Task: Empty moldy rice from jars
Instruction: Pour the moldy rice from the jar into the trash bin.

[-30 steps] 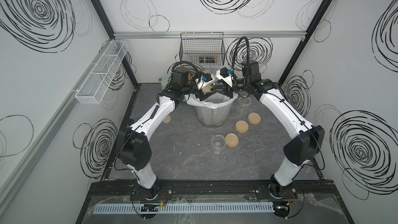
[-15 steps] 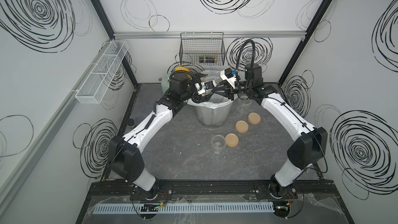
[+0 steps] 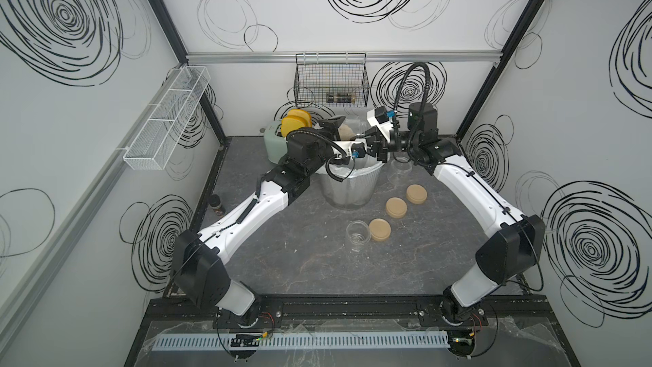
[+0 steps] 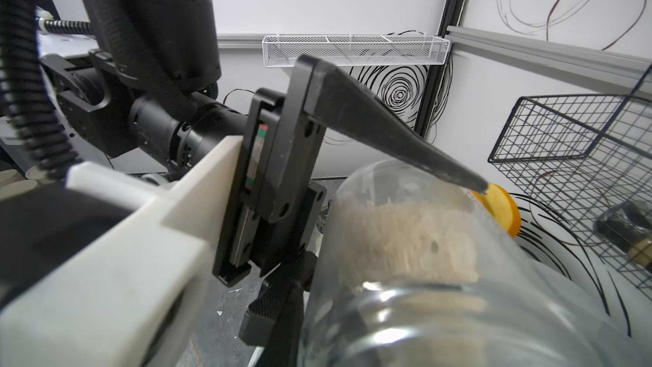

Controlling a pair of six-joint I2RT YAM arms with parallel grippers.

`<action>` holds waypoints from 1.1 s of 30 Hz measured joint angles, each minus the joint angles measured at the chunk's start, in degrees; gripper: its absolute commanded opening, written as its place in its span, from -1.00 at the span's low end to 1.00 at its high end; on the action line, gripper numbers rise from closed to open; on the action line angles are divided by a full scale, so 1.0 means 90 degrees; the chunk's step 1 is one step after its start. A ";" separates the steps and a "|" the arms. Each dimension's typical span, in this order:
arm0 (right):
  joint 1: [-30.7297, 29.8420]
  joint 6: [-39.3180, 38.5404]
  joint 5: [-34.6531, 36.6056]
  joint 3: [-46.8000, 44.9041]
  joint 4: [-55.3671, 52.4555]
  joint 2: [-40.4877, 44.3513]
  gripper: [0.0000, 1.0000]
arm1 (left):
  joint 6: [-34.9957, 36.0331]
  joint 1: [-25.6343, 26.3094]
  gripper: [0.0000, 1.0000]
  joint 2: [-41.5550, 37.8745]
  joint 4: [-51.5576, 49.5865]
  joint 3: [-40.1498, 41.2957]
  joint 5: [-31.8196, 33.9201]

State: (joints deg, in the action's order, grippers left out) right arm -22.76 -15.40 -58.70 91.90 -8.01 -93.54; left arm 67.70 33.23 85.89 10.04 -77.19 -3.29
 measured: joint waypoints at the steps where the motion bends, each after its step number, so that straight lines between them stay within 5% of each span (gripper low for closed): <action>1: 0.0005 0.0053 0.0073 -0.0012 0.0032 0.0000 -1.00 | 0.0085 0.0034 0.93 -0.0032 0.0085 0.0061 0.0087; 13: 0.0143 0.0452 0.0663 -0.0160 0.0138 0.0000 -1.00 | 0.0508 0.0243 0.92 -0.0520 0.0765 0.0607 0.0687; 19: 0.0141 0.0476 0.0733 -0.0194 0.0138 0.0000 -1.00 | -0.0204 0.0265 0.92 -0.0559 0.0687 0.0636 0.0901; 25: 0.0141 0.0498 0.0748 -0.0209 0.0141 0.0000 -1.00 | -0.2276 0.0177 0.92 -0.0593 0.0321 0.0170 0.0678; 33: 0.0141 0.0505 0.0792 -0.0245 0.0146 0.0000 -1.00 | -0.7482 -0.0580 0.93 -0.0848 0.0925 -0.0233 -0.0593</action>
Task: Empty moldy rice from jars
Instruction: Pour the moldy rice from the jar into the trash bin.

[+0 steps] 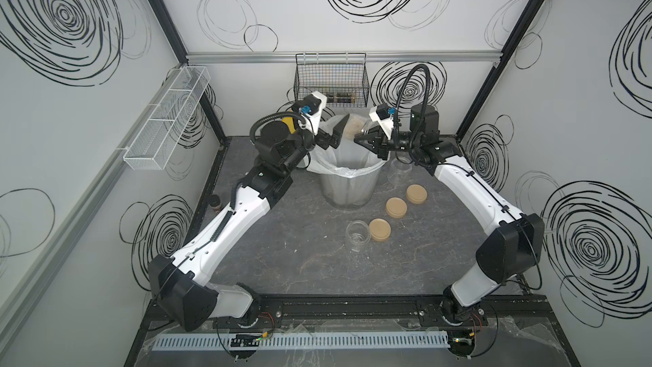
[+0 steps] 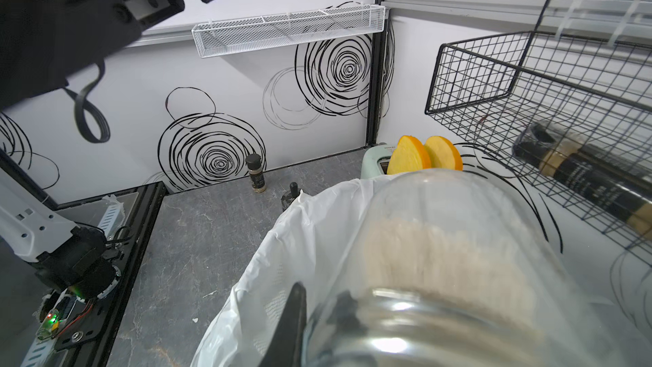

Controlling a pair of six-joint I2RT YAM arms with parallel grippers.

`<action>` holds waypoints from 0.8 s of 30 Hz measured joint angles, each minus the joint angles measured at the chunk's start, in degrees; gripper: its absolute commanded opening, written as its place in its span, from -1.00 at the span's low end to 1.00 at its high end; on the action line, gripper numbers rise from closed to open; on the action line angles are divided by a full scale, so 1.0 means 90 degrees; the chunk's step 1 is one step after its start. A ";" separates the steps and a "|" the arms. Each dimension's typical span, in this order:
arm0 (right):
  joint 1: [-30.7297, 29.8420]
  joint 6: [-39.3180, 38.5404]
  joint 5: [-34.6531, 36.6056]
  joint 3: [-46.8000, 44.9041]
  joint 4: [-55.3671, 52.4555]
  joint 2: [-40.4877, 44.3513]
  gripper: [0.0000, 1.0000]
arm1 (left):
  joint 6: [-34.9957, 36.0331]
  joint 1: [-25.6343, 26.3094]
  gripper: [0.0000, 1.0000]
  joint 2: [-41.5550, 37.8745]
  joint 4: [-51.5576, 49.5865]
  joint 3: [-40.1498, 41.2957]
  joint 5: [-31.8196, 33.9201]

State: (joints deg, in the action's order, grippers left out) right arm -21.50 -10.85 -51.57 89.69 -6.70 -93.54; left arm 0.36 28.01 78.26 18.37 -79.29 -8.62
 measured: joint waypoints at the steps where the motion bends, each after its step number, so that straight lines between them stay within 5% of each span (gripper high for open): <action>1: 0.0000 -0.0002 0.0000 -0.0002 0.0005 0.0000 -1.00 | -0.0743 -0.0087 0.92 -0.0002 0.0104 0.0000 -0.0112; 12: 0.0000 0.0002 -0.0005 -0.0005 0.0185 0.0000 -1.00 | -0.7169 -0.0593 0.92 0.0345 0.1353 0.0777 -0.1256; 18: -0.0019 0.0012 -0.0010 0.0027 0.0359 0.0000 -1.00 | -0.9083 -0.0605 0.92 0.0590 0.1707 0.1287 -0.1496; 24: -0.0129 0.0015 -0.0036 0.0066 0.0571 0.0000 -1.00 | -1.0071 -0.0520 0.92 0.0743 0.1972 0.1477 -0.1564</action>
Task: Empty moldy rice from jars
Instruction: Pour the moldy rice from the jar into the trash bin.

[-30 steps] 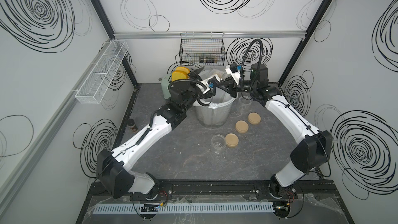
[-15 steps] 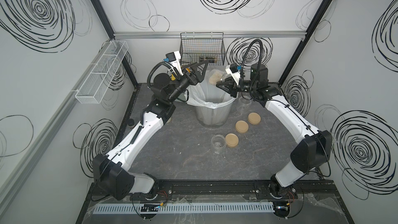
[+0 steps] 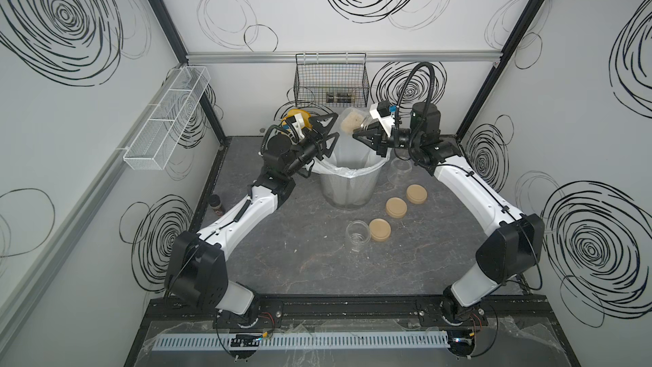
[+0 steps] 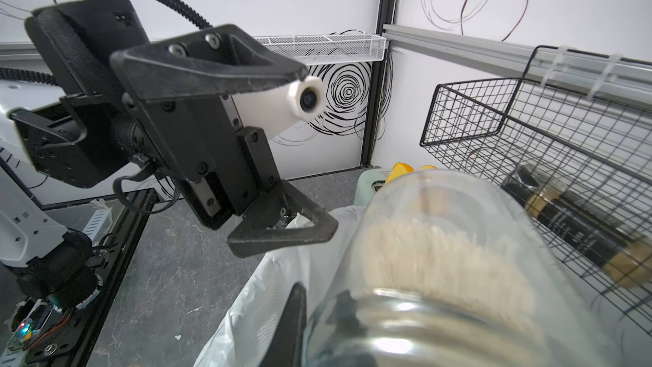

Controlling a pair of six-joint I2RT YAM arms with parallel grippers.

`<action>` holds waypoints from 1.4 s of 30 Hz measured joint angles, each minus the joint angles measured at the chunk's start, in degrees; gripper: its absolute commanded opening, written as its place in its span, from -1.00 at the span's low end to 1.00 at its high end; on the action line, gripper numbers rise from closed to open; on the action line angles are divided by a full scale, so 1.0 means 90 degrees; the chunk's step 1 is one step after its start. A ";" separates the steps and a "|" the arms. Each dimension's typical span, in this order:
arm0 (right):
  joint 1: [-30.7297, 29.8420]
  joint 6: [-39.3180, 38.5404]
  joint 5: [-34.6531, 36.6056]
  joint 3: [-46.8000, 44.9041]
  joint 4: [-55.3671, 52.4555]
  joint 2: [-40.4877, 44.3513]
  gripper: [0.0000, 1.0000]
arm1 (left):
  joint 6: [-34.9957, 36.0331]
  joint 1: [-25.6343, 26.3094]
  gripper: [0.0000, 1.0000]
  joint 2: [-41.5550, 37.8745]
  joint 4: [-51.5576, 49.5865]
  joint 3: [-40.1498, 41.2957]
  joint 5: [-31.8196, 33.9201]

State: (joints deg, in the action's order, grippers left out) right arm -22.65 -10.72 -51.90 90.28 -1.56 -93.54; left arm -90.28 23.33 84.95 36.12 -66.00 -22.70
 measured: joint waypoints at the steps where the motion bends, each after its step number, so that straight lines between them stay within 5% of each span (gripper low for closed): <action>1: -0.0036 0.0000 -0.0017 0.0000 0.0027 0.0000 -1.00 | -0.0104 0.0022 0.92 0.0046 0.0036 0.0000 -0.0005; 26: -0.0619 -0.0019 -0.0306 -0.0051 0.0117 -0.0024 -1.00 | -0.1100 0.0238 0.98 0.0816 0.0981 -0.0131 0.0129; 34: -0.0602 -0.0121 -0.0287 -0.0136 0.0277 -0.0024 -0.98 | -0.1166 0.0243 0.59 0.0933 0.1285 -0.0112 0.0236; 36: -0.0602 -0.0138 -0.0267 -0.0141 0.0282 -0.0024 -0.66 | -0.1161 0.0240 0.55 0.0942 0.1309 -0.0112 0.0243; 39: -0.0619 -0.0117 -0.0262 -0.0165 0.0323 -0.0019 0.22 | -0.1090 0.0240 0.54 0.0945 0.1285 -0.0112 0.0277; 42: -0.0687 -0.0121 -0.0250 -0.0301 0.0347 0.0085 0.85 | -0.1015 0.0231 0.54 0.0962 0.1214 -0.0112 0.0381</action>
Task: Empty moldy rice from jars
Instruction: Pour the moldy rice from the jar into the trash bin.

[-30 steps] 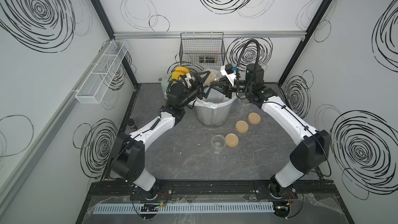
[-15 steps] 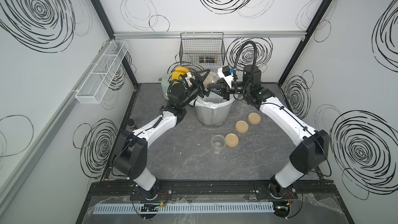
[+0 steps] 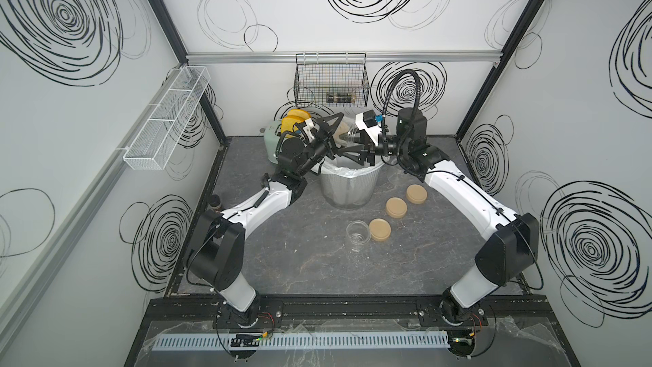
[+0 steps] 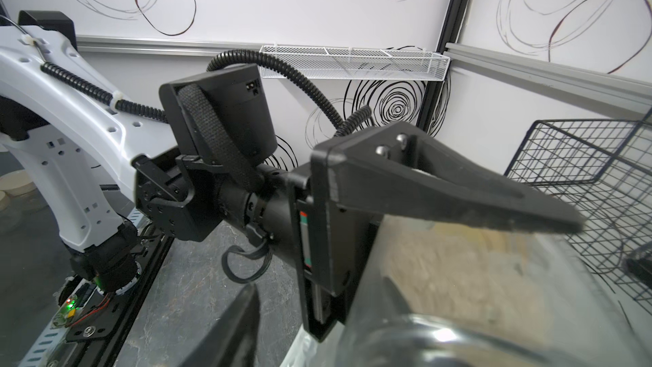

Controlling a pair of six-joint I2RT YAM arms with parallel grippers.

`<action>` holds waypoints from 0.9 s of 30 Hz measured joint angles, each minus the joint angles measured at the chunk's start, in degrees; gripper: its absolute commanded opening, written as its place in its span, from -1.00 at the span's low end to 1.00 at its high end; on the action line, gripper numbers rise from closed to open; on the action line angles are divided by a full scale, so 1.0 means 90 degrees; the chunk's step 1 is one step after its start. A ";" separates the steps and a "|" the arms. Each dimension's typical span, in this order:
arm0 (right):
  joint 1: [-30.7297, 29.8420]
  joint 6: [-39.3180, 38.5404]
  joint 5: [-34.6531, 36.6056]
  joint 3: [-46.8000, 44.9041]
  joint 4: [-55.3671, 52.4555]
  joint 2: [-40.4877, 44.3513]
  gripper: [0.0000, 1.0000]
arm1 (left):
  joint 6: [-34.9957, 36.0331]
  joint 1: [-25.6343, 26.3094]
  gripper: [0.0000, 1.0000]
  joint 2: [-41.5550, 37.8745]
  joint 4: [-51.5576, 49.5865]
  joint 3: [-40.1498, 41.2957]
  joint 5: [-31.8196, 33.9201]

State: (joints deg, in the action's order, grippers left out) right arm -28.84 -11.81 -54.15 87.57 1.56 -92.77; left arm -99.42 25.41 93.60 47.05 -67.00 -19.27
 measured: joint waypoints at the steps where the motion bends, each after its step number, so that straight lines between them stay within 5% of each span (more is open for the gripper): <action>1: -0.0005 -0.0002 0.0015 -0.0090 0.0007 0.0073 0.99 | 0.0039 -0.0024 0.54 0.0000 -0.0027 0.0000 0.0027; 18: 0.1273 0.1256 0.1552 -0.3626 0.0544 0.3740 0.96 | 0.1154 -0.0372 0.56 -0.0002 -0.0767 -0.0012 -0.0044; 27: 0.1406 0.1960 0.2448 -0.5112 0.0114 0.5151 0.96 | 0.1739 -0.0391 0.59 -0.0007 -0.1122 -0.0308 -0.0068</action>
State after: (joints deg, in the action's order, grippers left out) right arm -16.19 5.82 -32.12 41.56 2.59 -46.41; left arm -83.77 21.89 93.54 36.95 -69.78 -19.88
